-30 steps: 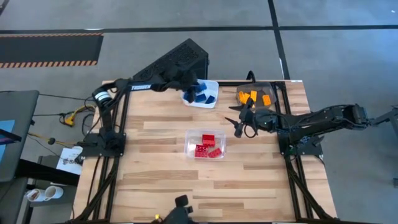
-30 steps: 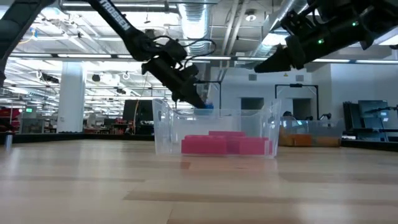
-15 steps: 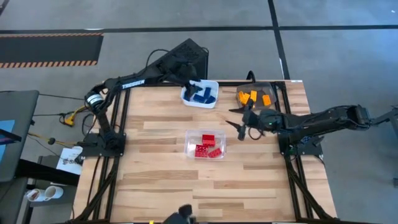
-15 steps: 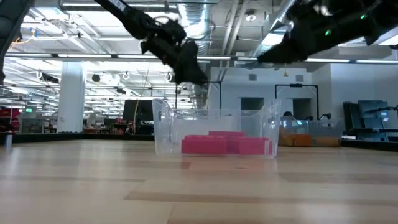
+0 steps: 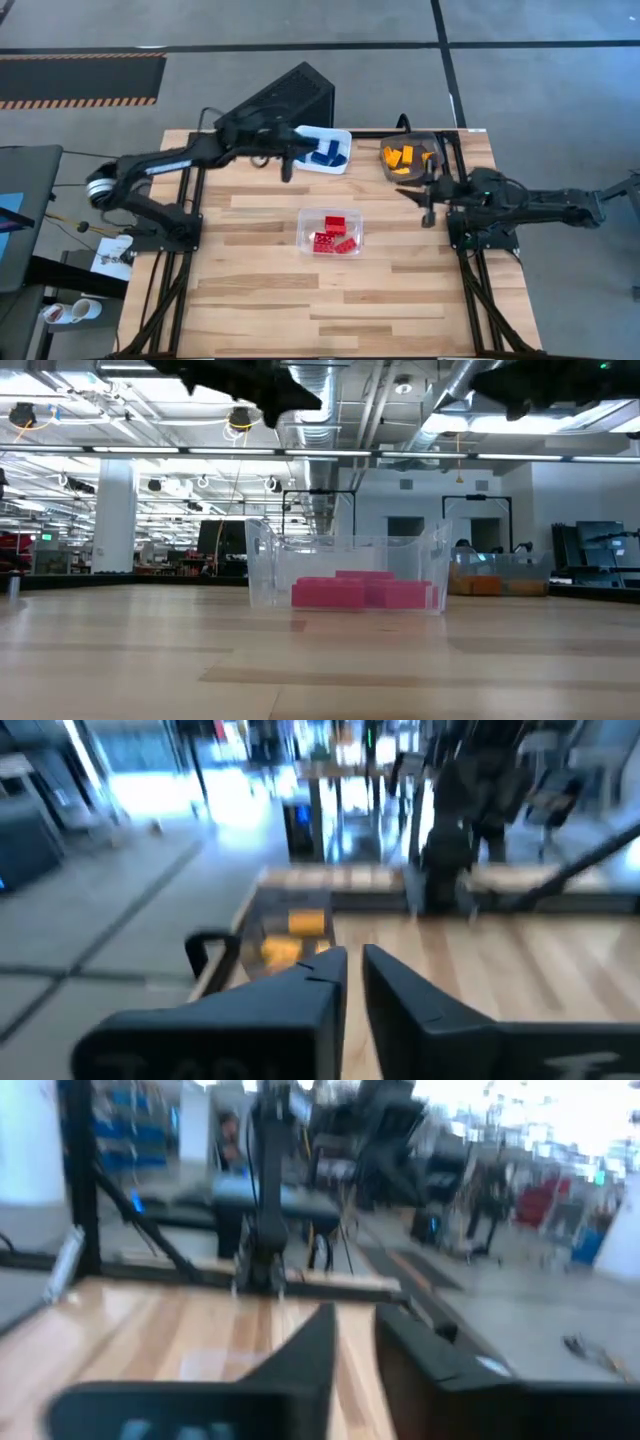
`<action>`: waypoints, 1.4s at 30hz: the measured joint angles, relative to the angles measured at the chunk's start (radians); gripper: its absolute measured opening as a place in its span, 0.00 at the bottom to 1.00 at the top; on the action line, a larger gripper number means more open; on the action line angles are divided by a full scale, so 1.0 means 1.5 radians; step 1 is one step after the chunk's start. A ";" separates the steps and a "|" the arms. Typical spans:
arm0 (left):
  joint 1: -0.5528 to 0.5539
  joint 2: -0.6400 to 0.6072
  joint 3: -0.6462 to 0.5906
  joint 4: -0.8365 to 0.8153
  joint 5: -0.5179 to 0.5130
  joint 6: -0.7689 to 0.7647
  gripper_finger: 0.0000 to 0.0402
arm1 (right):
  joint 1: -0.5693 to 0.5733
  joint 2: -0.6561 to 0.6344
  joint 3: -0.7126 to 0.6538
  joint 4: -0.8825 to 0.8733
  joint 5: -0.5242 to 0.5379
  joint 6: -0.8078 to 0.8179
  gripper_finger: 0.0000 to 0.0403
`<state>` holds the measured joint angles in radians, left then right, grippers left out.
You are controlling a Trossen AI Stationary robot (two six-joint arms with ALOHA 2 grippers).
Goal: Sort & place blocks by color
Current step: Return to Home Position
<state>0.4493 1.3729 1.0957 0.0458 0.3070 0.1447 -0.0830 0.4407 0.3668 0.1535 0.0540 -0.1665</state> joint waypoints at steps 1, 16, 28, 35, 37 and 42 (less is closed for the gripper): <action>-0.006 -0.027 -0.033 0.038 -0.004 -0.011 0.04 | -0.006 -0.022 -0.005 0.001 -0.011 0.000 0.20; -0.074 -0.348 -0.499 0.407 -0.125 -0.135 0.00 | -0.091 -0.178 -0.088 -0.020 -0.072 0.035 0.02; -0.075 -0.498 -0.675 0.419 -0.158 -0.134 0.00 | -0.125 -0.178 -0.239 0.088 -0.073 0.122 0.01; -0.080 -0.524 -0.723 0.390 -0.164 -0.174 0.00 | -0.123 -0.177 -0.239 0.080 -0.061 0.182 0.02; -0.086 -0.532 -0.723 0.397 -0.132 -0.174 0.00 | -0.123 -0.177 -0.239 0.063 -0.039 0.181 0.05; -0.087 -0.616 -0.724 0.412 -0.086 -0.146 0.00 | -0.125 -0.175 -0.240 0.021 -0.034 0.182 0.11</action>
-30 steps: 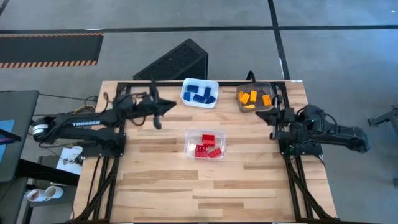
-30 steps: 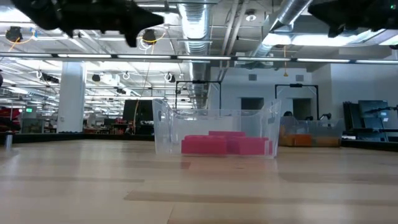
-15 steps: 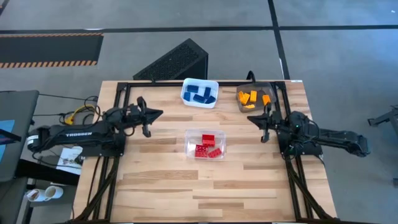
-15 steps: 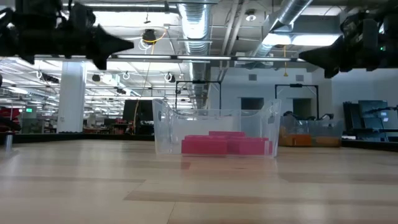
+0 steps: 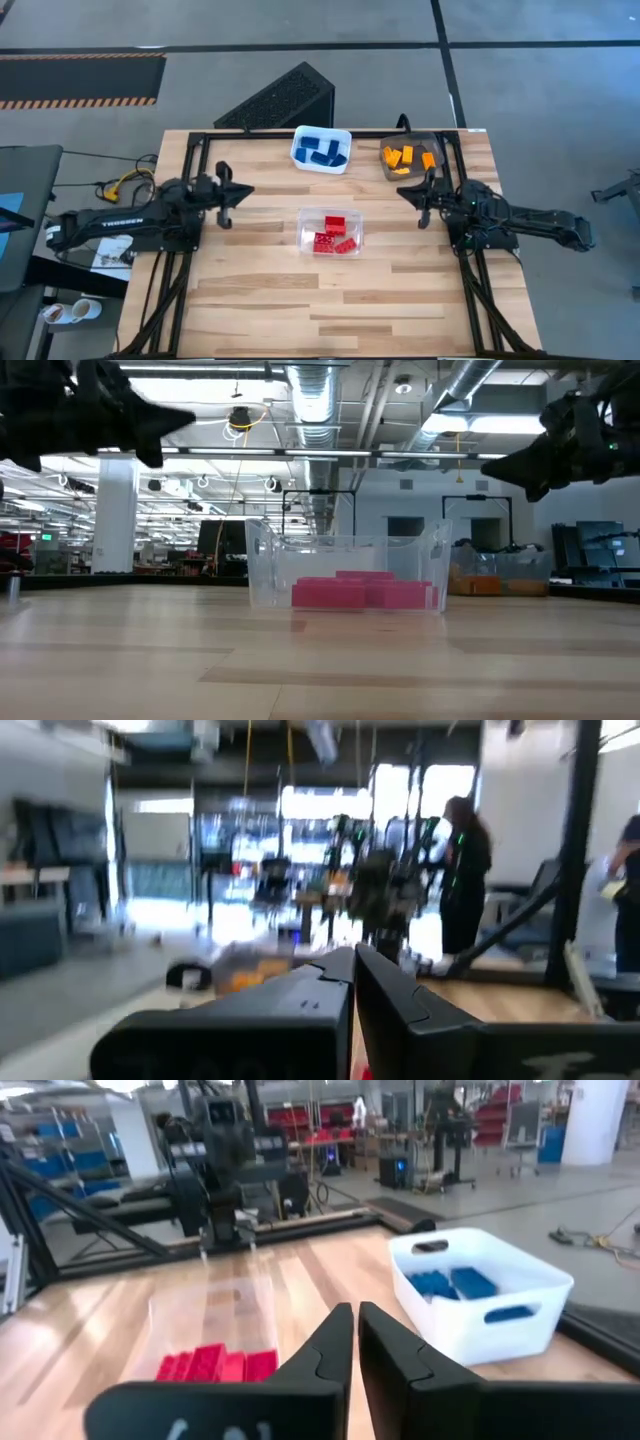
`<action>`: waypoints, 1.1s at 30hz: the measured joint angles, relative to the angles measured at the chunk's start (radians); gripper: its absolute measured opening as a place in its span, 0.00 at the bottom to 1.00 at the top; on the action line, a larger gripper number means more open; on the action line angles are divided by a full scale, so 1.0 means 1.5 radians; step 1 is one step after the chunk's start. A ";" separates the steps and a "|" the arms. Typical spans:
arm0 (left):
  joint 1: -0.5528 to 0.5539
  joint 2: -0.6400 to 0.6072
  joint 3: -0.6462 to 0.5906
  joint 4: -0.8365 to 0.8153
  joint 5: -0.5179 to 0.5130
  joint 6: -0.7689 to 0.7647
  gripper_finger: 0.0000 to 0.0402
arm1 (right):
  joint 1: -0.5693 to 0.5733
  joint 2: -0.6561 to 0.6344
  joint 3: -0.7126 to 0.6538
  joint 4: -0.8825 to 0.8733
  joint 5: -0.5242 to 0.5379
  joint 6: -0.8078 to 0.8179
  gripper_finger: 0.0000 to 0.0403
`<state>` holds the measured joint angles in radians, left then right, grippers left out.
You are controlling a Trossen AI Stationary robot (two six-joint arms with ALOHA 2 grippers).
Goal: Sort & place blocks by color
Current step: Return to Home Position
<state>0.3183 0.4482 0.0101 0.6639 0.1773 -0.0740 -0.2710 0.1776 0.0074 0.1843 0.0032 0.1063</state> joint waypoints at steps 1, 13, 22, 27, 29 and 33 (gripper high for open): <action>0.000 -0.024 0.000 -0.004 0.006 0.000 0.00 | 0.000 0.000 0.000 -0.008 0.000 0.000 0.11; 0.000 -0.292 -0.001 -0.275 0.096 -0.028 0.00 | 0.000 -0.002 -0.001 -0.070 -0.002 0.000 0.12; 0.000 -0.298 -0.002 -0.342 0.113 -0.009 0.00 | 0.000 0.009 -0.001 -0.099 -0.001 0.000 0.12; 0.000 -0.294 -0.002 -0.394 0.068 0.017 0.00 | 0.000 0.009 -0.001 -0.102 -0.001 -0.001 0.12; 0.000 -0.297 -0.002 -0.392 0.068 0.017 0.00 | 0.000 0.009 -0.001 -0.102 -0.001 -0.001 0.12; 0.000 -0.297 -0.002 -0.392 0.071 0.017 0.00 | 0.000 0.009 -0.001 -0.102 -0.001 -0.001 0.12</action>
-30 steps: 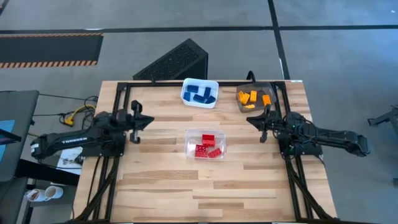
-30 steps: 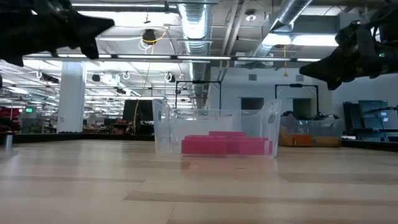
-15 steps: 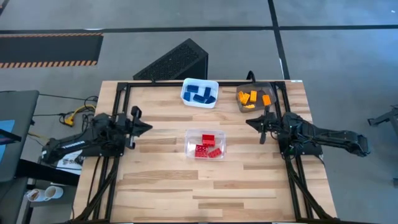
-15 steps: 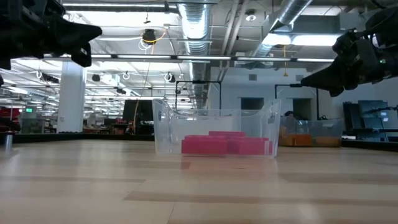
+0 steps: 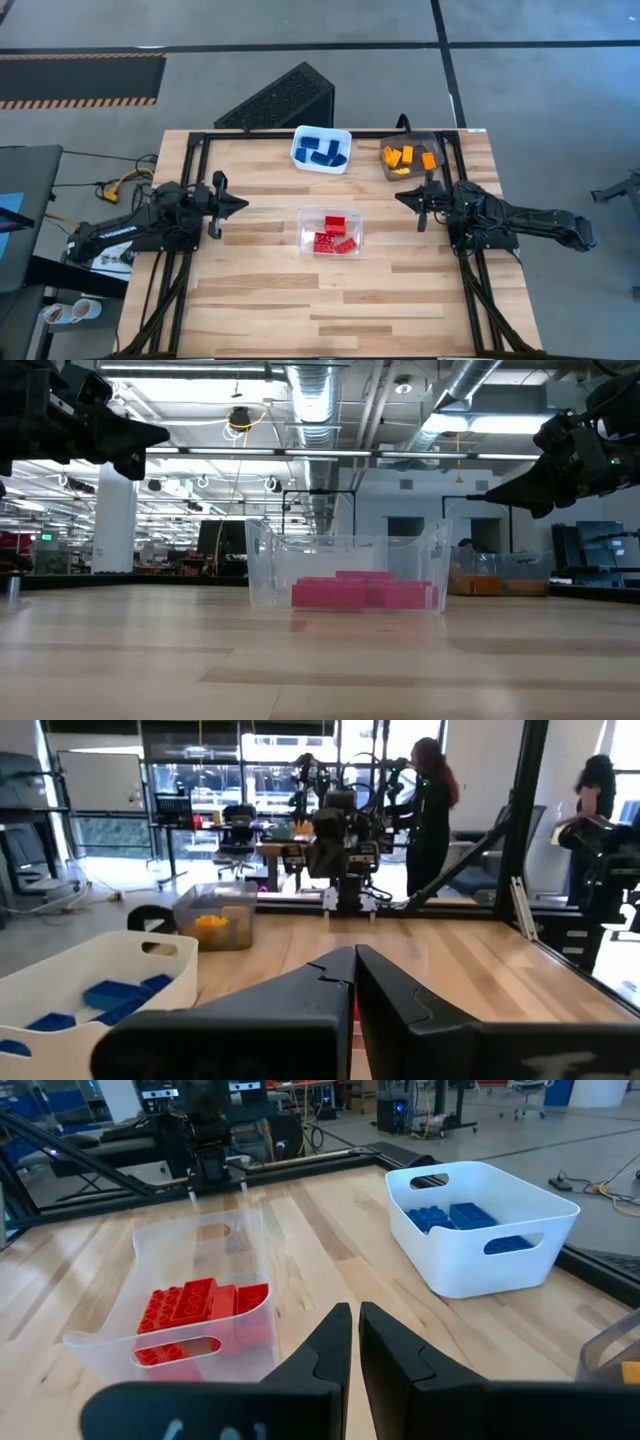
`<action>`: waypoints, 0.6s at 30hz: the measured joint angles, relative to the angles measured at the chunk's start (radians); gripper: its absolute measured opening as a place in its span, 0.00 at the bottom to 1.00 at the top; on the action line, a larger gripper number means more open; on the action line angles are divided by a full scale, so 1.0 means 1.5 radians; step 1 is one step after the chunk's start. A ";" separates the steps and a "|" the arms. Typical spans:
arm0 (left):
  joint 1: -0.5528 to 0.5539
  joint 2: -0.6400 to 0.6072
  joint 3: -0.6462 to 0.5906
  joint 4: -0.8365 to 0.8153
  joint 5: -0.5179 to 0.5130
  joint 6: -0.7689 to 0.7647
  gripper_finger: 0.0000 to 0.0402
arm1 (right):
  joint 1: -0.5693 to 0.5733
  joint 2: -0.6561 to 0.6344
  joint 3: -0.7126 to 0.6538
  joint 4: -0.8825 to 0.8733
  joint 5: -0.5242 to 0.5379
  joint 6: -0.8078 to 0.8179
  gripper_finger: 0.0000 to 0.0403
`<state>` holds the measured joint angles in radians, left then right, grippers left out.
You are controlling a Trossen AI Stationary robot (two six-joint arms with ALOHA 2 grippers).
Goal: Sort & place blocks by color
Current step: Return to Home Position
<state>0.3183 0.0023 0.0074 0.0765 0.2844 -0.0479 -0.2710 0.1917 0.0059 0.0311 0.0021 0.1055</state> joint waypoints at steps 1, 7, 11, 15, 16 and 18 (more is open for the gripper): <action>0.000 0.000 0.000 0.000 0.001 0.000 0.00 | 0.000 0.000 0.000 0.000 0.000 0.000 0.12; 0.000 0.001 0.000 0.003 0.035 -0.030 0.00 | 0.000 0.000 0.000 0.000 0.000 0.000 0.12; 0.000 0.001 0.000 0.005 0.066 -0.038 0.00 | 0.000 0.000 0.000 0.000 0.000 0.000 0.12; 0.000 0.001 0.000 0.006 0.069 -0.047 0.00 | 0.000 0.000 0.000 0.000 0.000 0.000 0.12; 0.000 0.001 0.000 0.006 0.068 -0.052 0.00 | 0.000 0.000 0.000 0.000 0.000 0.000 0.12; 0.000 0.001 0.000 0.006 0.064 -0.067 0.00 | 0.000 0.000 0.000 0.000 0.000 0.000 0.12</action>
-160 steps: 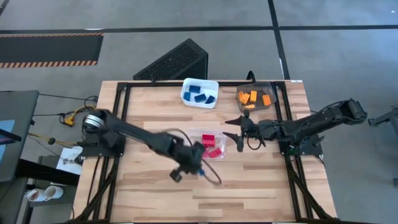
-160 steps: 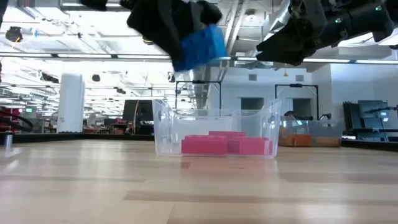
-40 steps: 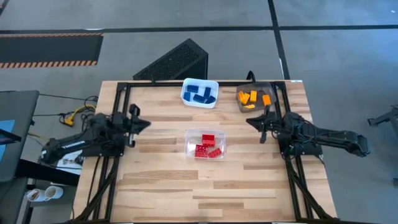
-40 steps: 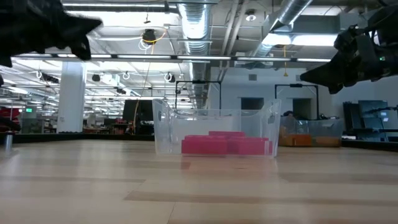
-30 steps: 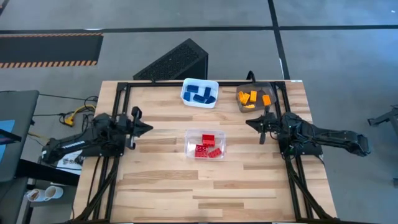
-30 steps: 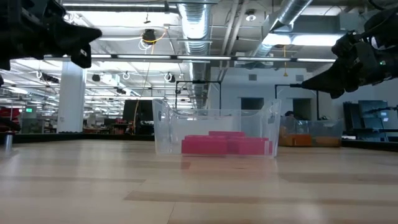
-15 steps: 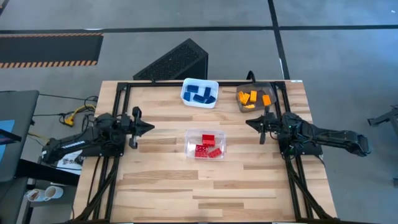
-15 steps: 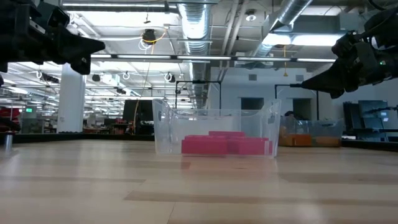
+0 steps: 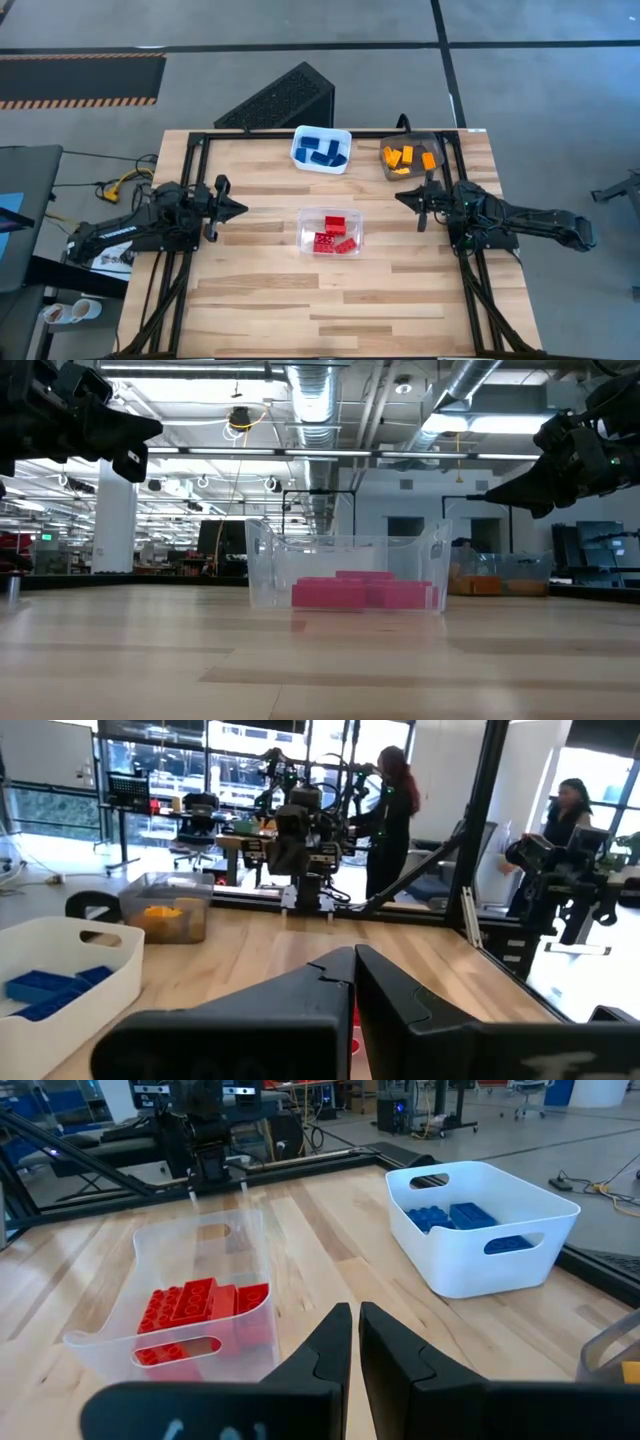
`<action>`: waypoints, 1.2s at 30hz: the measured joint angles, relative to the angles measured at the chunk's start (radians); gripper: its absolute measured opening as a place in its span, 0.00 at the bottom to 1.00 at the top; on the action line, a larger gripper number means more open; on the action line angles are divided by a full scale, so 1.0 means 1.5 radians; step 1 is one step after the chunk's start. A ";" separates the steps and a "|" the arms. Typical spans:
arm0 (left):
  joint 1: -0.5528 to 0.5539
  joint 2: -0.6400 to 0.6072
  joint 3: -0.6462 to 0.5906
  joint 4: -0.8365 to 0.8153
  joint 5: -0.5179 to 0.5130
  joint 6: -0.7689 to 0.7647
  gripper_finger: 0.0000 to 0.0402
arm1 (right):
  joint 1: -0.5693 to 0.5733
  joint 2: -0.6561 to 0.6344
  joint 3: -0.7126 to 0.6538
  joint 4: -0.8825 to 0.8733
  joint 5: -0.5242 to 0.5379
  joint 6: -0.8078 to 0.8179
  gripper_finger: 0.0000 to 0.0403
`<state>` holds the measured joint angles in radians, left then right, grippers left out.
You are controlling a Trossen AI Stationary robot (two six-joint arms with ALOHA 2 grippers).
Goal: Sort & place blocks by color
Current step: Return to Home Position
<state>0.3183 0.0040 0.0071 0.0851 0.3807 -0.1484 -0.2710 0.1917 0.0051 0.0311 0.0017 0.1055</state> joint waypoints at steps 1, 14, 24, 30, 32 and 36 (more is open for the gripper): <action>0.000 0.000 0.000 0.000 0.000 -0.003 0.00 | 0.000 0.000 0.000 0.000 0.000 0.000 0.12; 0.000 0.000 0.000 0.000 -0.001 -0.020 0.00 | 0.000 0.000 0.000 0.000 0.000 0.000 0.12; 0.000 0.000 0.000 0.000 -0.001 -0.022 0.00 | 0.000 0.000 0.000 0.000 -0.001 0.000 0.12; 0.000 0.000 0.000 0.000 -0.001 -0.020 0.00 | 0.000 0.000 0.000 -0.001 -0.001 0.000 0.12; 0.000 0.000 0.000 0.000 -0.001 -0.020 0.00 | 0.000 0.000 0.000 -0.001 -0.001 0.000 0.12; 0.000 0.000 0.000 0.000 -0.001 -0.021 0.00 | 0.000 0.000 0.000 -0.001 -0.001 0.000 0.12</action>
<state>0.3183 0.0040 0.0067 0.0856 0.3786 -0.1794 -0.2710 0.1917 0.0051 0.0303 0.0006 0.1059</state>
